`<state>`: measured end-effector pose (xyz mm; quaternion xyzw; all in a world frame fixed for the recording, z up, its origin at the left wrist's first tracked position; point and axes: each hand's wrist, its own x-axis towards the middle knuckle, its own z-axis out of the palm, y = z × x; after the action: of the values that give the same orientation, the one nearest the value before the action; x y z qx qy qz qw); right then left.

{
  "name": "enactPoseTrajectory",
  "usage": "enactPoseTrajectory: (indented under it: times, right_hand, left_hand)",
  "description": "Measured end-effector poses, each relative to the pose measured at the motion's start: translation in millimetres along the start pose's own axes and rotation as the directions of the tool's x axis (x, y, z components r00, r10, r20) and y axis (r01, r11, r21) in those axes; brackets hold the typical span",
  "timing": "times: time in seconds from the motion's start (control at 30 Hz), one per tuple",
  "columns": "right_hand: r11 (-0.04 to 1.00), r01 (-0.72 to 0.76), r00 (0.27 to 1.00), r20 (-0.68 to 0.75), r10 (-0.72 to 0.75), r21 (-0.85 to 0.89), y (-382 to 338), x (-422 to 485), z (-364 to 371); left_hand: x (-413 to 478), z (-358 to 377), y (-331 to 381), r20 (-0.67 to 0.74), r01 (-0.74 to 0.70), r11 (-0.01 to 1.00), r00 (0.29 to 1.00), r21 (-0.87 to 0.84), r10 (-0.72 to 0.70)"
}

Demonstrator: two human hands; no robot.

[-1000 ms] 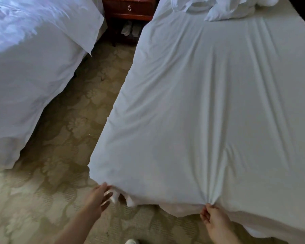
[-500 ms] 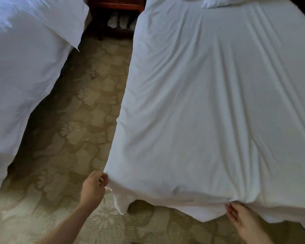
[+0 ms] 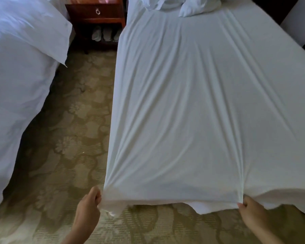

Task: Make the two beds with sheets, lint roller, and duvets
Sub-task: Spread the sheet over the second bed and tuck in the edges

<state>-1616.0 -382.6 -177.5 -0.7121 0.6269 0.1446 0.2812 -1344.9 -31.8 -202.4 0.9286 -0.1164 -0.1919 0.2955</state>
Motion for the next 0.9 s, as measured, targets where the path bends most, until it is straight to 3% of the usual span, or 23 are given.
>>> enactPoseTrajectory:
  times: [0.13, 0.2, 0.3, 0.4, 0.5, 0.57, 0.73, 0.8, 0.9]
  right_hand:
    - [0.970, 0.152, 0.988, 0.010, -0.153, -0.192, 16.0, -17.7, -32.5]
    - [0.980, 0.138, 0.990, -0.020, -0.142, -0.144, 17.2, -23.2, -49.3]
    - [0.945, 0.158, 0.987, 0.063, -0.146, -0.287, 16.0, -28.7, -75.8]
    - [0.958, 0.194, 0.980, 0.089, -0.179, -0.209, 20.6, -22.7, -76.8]
    - [0.985, 0.141, 0.988, 0.071, -0.134, -0.097, 30.4, -7.6, -49.7]
    - [0.991, 0.105, 0.991, 0.088, -0.098, -0.081, 31.3, 0.0, -34.4]
    - [0.991, 0.120, 0.992, 0.055, -0.116, -0.058, 25.4, -4.2, -27.2]
    - [0.985, 0.142, 0.989, 0.047, -0.138, -0.103, 20.6, -9.3, -33.4]
    - [0.975, 0.148, 0.982, 0.143, -0.125, -0.168, 19.6, -9.9, -40.3]
  left_hand:
    - [-8.1, -13.6, 6.4, -0.018, -0.064, 0.995, 0.998, 0.082, 0.065]
    - [-13.5, -17.7, 13.8, -0.036, -0.064, 0.995, 0.997, 0.075, 0.067]
    - [-19.2, -27.8, 20.6, -0.147, -0.144, 0.983, 0.976, 0.111, 0.160]
    - [-18.3, -38.7, 18.6, -0.115, -0.271, 0.935, 0.946, 0.229, 0.303]
    - [-16.5, -36.4, 17.2, -0.039, -0.284, 0.928, 0.953, 0.242, 0.301]
    - [-17.1, -37.9, 24.9, -0.072, -0.282, 0.925, 0.949, 0.254, 0.309]
    - [-28.5, -76.0, 60.7, -0.198, -0.434, 0.848, 0.842, 0.304, 0.502]
    - [-27.4, -77.5, 54.4, -0.138, -0.398, 0.873, 0.884, 0.284, 0.448]
    - [-18.4, -52.9, 24.1, 0.048, -0.290, 0.929, 0.957, 0.230, 0.286]
